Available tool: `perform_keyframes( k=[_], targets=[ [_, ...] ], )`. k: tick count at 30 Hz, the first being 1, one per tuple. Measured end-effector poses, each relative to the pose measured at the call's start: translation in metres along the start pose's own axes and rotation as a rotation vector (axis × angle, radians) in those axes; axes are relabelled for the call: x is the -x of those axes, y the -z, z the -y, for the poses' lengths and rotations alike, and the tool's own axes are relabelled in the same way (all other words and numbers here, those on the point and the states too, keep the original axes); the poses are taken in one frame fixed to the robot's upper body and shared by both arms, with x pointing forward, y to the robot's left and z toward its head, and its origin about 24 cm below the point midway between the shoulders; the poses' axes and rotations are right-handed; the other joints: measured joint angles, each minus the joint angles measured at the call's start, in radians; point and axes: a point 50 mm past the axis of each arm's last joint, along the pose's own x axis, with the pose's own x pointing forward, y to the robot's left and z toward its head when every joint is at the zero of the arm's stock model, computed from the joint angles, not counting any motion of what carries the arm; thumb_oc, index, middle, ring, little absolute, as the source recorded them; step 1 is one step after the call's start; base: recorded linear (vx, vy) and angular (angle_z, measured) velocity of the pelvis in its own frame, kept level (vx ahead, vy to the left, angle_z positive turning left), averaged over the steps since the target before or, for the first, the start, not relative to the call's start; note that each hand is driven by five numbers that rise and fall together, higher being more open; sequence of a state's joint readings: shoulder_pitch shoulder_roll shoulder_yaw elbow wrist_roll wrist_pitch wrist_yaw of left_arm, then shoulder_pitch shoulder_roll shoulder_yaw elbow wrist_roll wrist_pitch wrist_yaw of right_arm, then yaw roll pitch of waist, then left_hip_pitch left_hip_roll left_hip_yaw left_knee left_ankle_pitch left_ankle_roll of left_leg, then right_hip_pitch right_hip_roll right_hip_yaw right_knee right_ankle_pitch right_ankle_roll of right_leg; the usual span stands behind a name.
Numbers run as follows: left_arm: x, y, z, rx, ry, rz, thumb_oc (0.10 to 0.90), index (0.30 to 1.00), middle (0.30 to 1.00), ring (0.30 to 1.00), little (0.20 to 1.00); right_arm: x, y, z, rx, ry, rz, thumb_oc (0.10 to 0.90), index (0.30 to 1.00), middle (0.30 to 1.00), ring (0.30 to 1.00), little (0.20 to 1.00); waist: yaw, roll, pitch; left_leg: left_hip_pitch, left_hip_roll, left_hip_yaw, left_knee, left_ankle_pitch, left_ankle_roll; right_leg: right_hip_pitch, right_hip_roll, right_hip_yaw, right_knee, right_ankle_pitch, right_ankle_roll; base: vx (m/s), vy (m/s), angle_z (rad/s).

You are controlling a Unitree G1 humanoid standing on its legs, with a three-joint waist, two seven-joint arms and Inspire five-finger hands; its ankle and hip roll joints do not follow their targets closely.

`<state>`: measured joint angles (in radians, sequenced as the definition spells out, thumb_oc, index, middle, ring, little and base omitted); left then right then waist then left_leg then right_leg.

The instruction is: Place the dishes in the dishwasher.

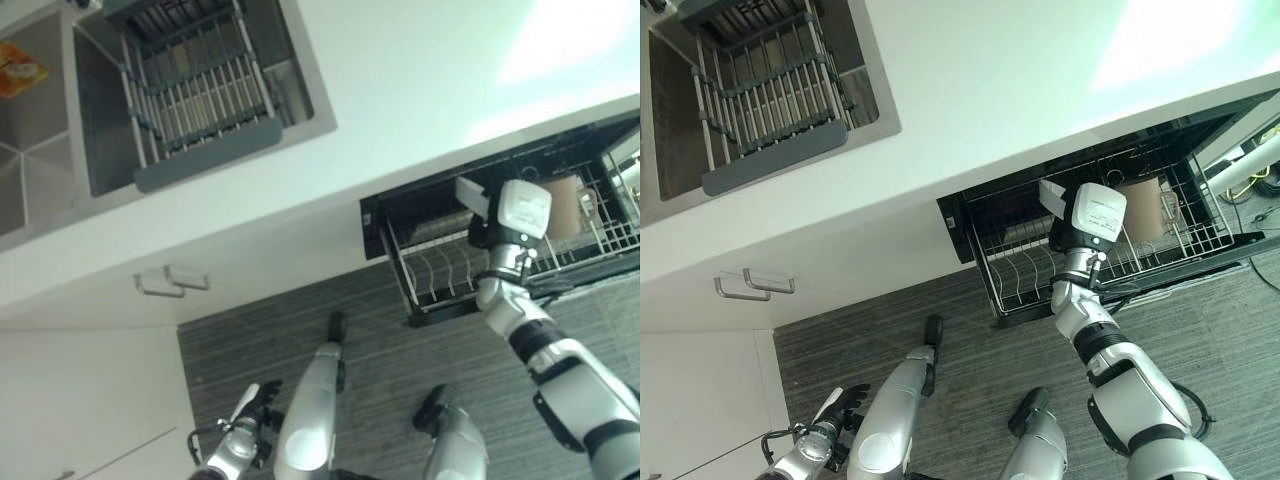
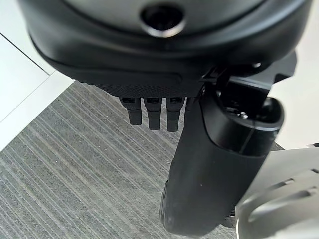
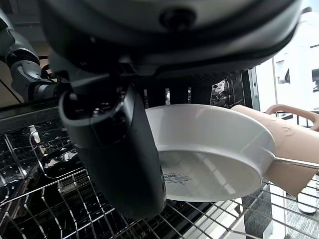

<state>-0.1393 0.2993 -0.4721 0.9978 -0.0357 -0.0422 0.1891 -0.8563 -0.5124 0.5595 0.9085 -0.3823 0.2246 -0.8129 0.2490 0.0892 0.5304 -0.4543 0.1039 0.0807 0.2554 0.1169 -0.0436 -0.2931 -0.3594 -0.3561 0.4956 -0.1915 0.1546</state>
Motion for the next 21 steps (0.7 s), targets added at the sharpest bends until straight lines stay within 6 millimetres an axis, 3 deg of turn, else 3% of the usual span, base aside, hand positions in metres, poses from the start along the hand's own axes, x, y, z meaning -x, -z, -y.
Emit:
perform_keyframes(
  k=[6, 13, 21],
  targets=[
    [-0.001, -0.005, 0.000, 0.032, -0.003, 0.014, 0.800, 0.900, 0.900, 0.900, 0.900, -0.001, -0.005, -0.002, 0.047, 0.008, -0.046, 0.400, 0.300, 0.300, 0.300, 0.300, 0.003, -0.009, 0.001, -0.050, 0.000, -0.004, 0.055, -0.018, 0.007, -0.038, -0.008, 0.007, 0.034, -0.007, -0.004, -0.01, 0.040, 0.01],
    [-0.001, -0.014, 0.002, 0.026, -0.008, 0.042, 0.800, 0.900, 0.900, 0.900, 0.900, -0.022, -0.012, 0.014, 0.043, 0.054, -0.116, 0.400, 0.300, 0.300, 0.300, 0.300, 0.019, -0.013, 0.000, -0.158, 0.000, -0.007, 0.128, -0.036, 0.010, -0.146, -0.023, 0.030, 0.102, -0.015, -0.008, -0.01, 0.014, 0.00],
    [0.000, -0.018, 0.002, 0.027, -0.009, 0.052, 0.800, 0.900, 0.900, 0.900, 0.900, -0.031, -0.017, 0.020, 0.024, 0.019, -0.170, 0.400, 0.300, 0.300, 0.300, 0.300, 0.032, -0.013, 0.000, -0.232, 0.000, -0.014, 0.200, -0.064, 0.022, -0.196, -0.024, 0.043, 0.124, -0.017, -0.009, 0.00, 0.007, 0.00]
  ],
)
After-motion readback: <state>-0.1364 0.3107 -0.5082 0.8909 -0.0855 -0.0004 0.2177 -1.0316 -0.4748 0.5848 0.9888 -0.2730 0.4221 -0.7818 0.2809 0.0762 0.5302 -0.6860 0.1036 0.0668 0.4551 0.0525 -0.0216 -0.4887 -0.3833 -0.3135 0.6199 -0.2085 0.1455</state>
